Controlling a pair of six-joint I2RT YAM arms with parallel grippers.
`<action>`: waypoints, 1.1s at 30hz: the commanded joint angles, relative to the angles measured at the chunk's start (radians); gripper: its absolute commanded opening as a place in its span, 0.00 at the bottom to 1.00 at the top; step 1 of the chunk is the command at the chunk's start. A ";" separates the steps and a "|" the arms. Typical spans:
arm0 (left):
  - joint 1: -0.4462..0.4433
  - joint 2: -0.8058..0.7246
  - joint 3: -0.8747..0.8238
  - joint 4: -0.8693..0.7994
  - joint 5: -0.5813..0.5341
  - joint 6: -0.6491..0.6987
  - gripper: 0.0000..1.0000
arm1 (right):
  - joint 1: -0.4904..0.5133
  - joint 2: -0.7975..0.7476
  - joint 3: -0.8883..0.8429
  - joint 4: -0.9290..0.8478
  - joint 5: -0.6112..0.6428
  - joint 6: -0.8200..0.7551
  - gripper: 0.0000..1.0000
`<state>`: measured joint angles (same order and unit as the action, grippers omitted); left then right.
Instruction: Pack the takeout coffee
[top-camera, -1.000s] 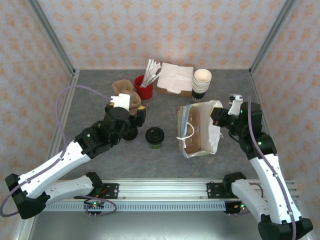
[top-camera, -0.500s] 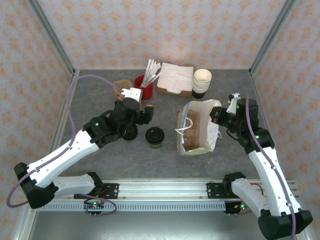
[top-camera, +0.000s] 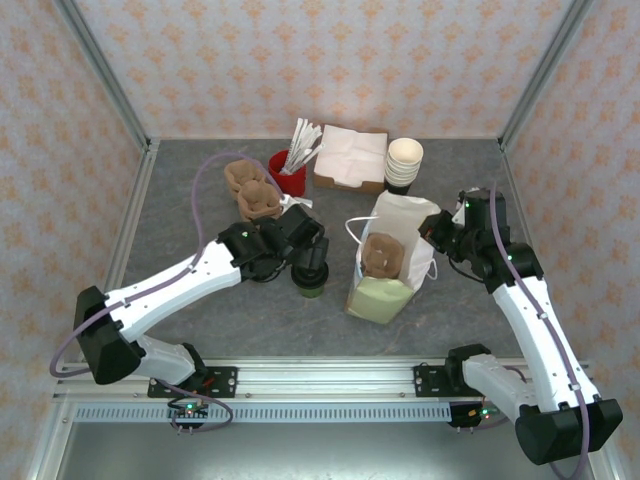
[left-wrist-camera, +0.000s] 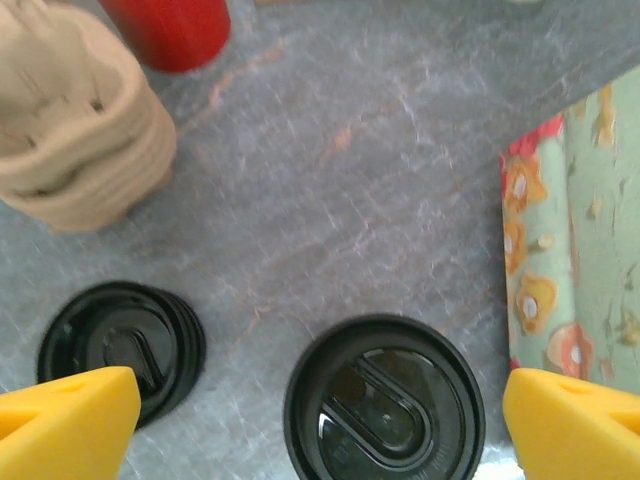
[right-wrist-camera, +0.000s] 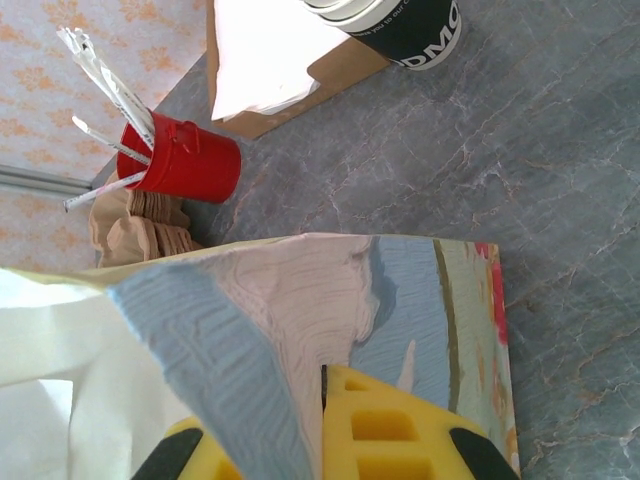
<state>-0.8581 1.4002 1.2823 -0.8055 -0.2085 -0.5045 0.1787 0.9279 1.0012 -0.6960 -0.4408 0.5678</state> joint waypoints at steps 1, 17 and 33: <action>-0.017 0.009 0.004 -0.050 0.025 -0.070 0.97 | 0.004 -0.006 0.019 -0.006 0.023 0.056 0.00; -0.063 0.096 -0.050 -0.021 0.010 -0.211 0.94 | 0.005 0.017 0.017 0.001 0.050 0.061 0.04; -0.089 0.130 -0.074 0.012 0.011 -0.253 0.82 | 0.005 0.012 0.046 -0.031 0.055 0.020 0.22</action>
<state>-0.9401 1.5253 1.2171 -0.8005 -0.1787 -0.7341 0.1787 0.9455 1.0058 -0.7059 -0.4076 0.6083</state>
